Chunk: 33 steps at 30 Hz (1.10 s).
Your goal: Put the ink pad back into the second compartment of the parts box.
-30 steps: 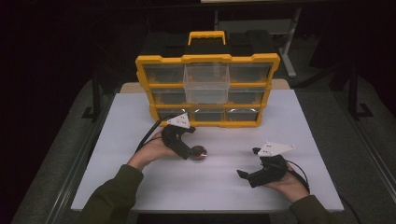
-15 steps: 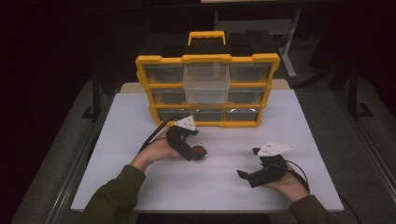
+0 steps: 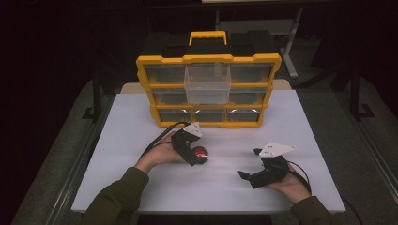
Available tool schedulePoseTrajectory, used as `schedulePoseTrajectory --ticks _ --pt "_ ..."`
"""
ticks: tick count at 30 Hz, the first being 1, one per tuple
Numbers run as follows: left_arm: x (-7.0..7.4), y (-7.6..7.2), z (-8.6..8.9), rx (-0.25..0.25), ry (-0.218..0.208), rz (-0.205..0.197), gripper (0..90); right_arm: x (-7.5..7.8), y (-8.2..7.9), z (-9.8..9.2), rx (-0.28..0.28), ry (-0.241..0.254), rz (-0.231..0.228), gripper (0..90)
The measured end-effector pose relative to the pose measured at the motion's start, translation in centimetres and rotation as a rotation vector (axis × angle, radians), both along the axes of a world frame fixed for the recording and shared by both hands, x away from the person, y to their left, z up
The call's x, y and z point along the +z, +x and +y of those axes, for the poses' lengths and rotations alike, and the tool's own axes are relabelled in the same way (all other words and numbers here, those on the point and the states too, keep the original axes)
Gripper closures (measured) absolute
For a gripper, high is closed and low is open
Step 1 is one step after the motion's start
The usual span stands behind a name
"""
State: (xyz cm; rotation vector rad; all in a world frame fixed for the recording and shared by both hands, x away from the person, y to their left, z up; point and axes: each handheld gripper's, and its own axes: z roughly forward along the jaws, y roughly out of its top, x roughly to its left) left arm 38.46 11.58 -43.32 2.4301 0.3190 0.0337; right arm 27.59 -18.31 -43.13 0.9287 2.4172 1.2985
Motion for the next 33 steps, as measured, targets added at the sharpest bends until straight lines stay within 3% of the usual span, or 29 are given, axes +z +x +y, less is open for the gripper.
schedulePoseTrajectory --ticks 11,22,33 --pt "-0.62 -0.18 -0.36 -0.023 0.065 -0.020 6.6 -0.01 -0.06 -0.02 0.000 0.002 0.000 0.0" --pt "-0.69 -0.15 -0.15 -0.022 0.090 0.001 18.2 -0.01 -0.06 -0.03 -0.002 0.004 0.002 0.0" --pt "-0.53 -0.23 -0.07 -0.025 0.108 -0.025 26.6 0.00 -0.09 -0.06 0.001 0.006 0.003 0.0"
